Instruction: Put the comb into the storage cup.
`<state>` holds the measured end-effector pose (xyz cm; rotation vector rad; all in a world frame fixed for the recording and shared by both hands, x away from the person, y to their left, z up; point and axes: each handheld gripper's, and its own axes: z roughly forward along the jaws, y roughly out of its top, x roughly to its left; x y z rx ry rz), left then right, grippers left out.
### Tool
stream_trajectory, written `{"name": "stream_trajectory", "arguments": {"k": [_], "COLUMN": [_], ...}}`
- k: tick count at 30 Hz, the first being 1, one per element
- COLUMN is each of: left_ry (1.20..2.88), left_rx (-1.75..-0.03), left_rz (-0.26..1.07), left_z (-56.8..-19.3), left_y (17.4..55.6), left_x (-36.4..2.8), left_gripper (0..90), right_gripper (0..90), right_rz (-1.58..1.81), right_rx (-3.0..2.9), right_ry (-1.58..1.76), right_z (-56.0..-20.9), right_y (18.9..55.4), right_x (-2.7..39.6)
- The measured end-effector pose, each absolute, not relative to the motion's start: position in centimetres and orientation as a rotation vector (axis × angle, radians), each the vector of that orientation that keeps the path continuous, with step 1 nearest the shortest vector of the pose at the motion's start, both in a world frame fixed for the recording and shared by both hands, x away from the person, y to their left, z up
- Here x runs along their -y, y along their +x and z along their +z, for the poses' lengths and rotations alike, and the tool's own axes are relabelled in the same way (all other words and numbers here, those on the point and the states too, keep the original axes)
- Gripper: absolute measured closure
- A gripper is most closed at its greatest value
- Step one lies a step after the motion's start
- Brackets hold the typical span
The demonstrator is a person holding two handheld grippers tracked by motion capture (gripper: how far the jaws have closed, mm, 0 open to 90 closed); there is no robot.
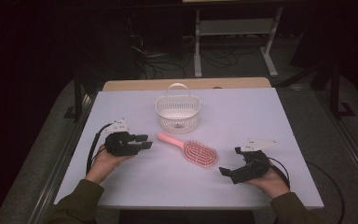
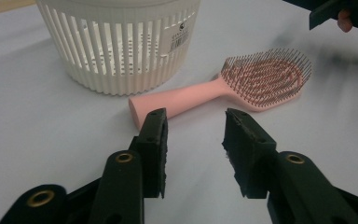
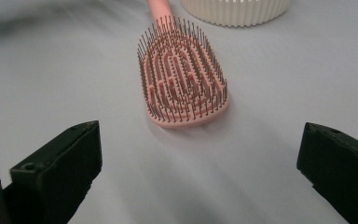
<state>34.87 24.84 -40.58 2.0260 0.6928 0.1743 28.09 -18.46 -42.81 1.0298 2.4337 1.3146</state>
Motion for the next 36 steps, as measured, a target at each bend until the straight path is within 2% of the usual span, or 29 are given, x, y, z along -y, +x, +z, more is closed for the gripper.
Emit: {"name": "stream_trajectory", "arguments": {"k": [6,17,36], "left_ry": [2.028,2.042,2.031], "left_rx": [-0.696,-0.695,-0.696], "left_rz": [0.181,0.2,0.197], "left_z": [-40.6,-40.2,-39.8], "left_y": [35.2,35.8,36.7], "left_x": [-24.6,-23.9,-22.9], "left_gripper": [68.1,90.0,90.0], "right_gripper": [0.0,0.0,0.0], "right_rz": [1.31,1.308,1.312], "right_rx": [-2.438,-2.439,-2.438], "right_ry": [1.03,1.031,1.033], "right_z": [-42.9,-42.9,-42.9], "right_y": [28.1,28.1,28.1], "right_x": [18.4,18.4,18.4]}}
